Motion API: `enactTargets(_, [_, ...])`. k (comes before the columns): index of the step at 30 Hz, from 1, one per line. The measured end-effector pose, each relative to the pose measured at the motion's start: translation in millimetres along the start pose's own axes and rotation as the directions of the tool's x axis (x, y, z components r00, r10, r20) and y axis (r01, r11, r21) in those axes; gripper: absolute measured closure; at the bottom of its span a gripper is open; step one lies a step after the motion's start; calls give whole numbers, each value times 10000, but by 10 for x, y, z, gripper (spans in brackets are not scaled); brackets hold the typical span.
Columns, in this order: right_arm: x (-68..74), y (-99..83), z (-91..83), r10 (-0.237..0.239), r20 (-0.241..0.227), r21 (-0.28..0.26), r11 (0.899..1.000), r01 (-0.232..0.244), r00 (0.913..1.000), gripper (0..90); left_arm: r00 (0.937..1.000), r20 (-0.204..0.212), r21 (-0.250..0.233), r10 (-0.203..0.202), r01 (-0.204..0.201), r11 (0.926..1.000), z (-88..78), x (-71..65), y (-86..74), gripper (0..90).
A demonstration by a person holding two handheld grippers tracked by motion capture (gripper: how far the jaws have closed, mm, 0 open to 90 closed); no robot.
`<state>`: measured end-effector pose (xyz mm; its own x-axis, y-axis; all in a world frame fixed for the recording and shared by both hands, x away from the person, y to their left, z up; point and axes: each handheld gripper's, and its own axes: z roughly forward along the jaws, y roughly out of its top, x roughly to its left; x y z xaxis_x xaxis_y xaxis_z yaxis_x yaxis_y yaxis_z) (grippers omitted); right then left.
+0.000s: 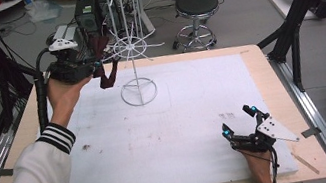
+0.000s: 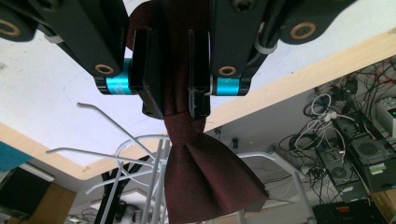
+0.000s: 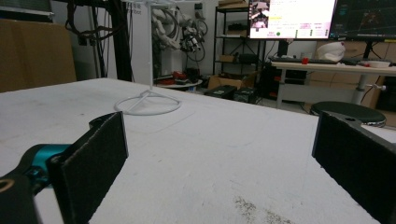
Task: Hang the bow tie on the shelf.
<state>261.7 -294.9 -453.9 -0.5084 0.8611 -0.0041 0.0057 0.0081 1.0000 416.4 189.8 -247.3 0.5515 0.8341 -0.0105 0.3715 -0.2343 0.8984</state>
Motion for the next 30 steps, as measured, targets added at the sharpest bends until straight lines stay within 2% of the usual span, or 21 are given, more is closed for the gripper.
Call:
enactTargets(12, [-4, 1, 0, -8, -15, -4, 10000, 8, 10000, 27, 9997, 184, 117, 130, -132, 9998, 100, -108, -7, 761])
enactTargets(17, [-3, 0, 0, 14, -19, -16, 10000, -14, 10000, 27, 9997, 118, 161, 213, -215, 9996, 113, -126, -11, 756])
enactTargets(23, [-4, 0, 1, -4, -19, -20, 10000, 4, 10000, 27, 9998, 203, 48, 26, -27, 10000, 104, -127, -7, 729])
enactTargets(27, [-1, 0, -1, 10, -10, 5, 10000, -10, 10000, 27, 9996, 274, 11, 106, -106, 9999, 102, -131, -8, 683])
enactTargets(30, [-3, 1, -1, 5, -10, 2, 10000, -5, 10000, 27, 9989, 436, 22, 150, -151, 9999, 99, -146, -8, 595])
